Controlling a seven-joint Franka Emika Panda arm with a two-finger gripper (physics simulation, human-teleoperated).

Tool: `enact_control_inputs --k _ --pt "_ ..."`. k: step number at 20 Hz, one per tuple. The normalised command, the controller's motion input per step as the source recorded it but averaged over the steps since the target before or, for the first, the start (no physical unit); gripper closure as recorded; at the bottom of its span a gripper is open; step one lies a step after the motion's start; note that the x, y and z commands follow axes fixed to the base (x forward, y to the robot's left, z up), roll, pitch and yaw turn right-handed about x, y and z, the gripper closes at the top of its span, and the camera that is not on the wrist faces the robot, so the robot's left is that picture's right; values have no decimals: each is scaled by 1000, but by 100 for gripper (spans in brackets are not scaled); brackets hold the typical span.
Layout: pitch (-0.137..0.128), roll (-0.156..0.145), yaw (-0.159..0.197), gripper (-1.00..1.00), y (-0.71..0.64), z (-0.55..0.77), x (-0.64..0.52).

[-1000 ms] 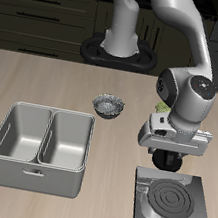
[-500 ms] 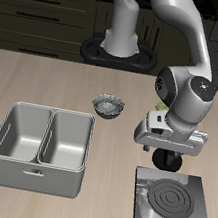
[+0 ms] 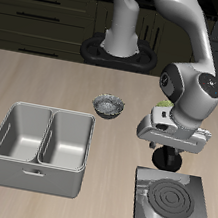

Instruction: Turn on the flat stove

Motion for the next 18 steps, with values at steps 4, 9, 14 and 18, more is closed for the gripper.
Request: enact_control_inputs --k 4,9,14,18 --pt "-11 -7 -3 100 -77 80 -68" --pt "-10 -8 -9 100 -173 88 -51" --pt "-21 -14 31 100 -287 54 -58" --pt "-32 -30 19 100 -319 177 -91"
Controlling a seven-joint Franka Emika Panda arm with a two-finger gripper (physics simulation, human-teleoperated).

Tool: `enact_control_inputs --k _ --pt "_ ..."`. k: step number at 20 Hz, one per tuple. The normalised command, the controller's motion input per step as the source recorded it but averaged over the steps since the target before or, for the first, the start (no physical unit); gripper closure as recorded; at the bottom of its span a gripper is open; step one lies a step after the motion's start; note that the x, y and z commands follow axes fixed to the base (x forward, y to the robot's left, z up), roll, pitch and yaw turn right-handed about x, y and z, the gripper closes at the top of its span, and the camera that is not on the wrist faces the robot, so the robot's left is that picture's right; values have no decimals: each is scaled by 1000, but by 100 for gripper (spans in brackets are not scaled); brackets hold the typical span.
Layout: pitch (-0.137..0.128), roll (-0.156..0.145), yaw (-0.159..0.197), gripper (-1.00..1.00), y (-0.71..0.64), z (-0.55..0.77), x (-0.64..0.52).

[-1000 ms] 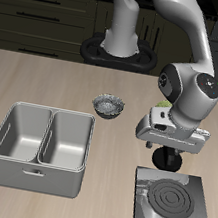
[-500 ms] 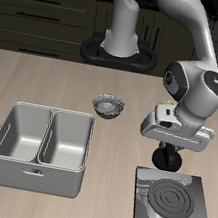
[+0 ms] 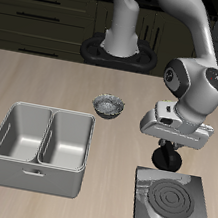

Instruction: Turn on the flat stove

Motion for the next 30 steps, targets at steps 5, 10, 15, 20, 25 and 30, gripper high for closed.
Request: enact_control_inputs --k 5,10,15,20,25,30 --pt "-31 -18 36 100 -399 231 -94" --pt "-43 41 54 100 -198 420 -34" --pt "-69 -10 47 100 -309 549 17" --pt "-64 5 23 -100 -55 439 -145" --pt "29 45 -39 -100 217 31 -108" --pt "57 59 -88 -100 75 157 -102"
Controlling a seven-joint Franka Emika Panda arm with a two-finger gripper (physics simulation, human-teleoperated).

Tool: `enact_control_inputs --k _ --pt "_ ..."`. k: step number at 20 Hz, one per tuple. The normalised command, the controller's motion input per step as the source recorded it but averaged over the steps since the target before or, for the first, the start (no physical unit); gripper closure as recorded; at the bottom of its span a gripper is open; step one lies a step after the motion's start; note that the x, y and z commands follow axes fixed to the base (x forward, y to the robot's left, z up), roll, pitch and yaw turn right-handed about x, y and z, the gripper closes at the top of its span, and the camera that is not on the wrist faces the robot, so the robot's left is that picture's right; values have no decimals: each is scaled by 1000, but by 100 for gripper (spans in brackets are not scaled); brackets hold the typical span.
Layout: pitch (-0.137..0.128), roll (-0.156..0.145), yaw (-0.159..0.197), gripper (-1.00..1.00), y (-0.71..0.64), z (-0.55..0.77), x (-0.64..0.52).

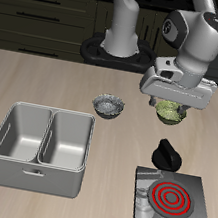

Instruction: Turn on the flat stove

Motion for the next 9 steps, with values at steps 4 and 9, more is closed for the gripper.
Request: enact_control_inputs --k 4,9 --pt "-21 16 -15 -100 32 241 -94" --pt "-15 24 -7 -100 62 120 -47"
